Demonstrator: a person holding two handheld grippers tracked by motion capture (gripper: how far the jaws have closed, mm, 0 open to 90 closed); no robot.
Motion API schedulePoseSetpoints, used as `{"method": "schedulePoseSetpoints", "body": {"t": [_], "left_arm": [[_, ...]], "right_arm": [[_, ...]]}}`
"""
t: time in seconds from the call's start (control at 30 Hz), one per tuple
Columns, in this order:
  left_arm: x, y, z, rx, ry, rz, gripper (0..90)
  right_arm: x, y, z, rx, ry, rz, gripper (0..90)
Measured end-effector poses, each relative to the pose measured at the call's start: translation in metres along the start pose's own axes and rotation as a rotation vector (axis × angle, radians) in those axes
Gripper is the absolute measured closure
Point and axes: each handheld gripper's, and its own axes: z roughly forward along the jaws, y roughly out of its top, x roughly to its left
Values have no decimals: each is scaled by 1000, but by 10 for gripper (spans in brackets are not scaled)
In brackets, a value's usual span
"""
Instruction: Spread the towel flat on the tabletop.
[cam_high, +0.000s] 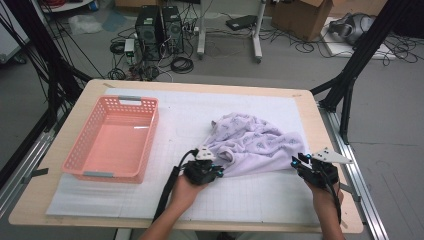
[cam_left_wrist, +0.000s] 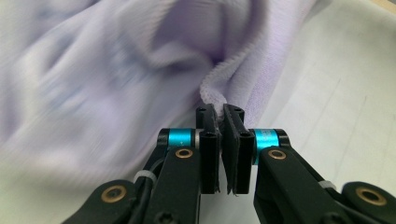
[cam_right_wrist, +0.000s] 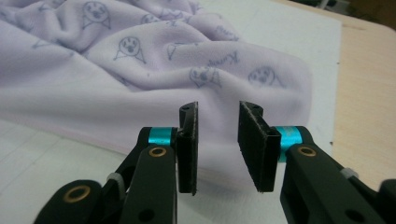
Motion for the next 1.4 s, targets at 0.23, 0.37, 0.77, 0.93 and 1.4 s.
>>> {"method": "schedulePoseSetpoints", "body": {"t": [0.23,0.37,0.77,0.93,1.4], "left_arm": [[21,-35,-52,-49,-21,-93,847],[27,-45,-72,-88,-17,-103,847],[20,-54,-86,-170,-5,-92,845],[13,-62,-92,-194,19,-104,845],[0,-72,-102,-224,44,-111,841]], "right_arm": [[7,-5,-4,23,120,-29,656],[11,-8,-9,33,138,-38,662],[36,-25,0,138,261,-91,653],[49,-21,16,125,254,-76,556],[60,-5,28,187,190,-76,855]]}}
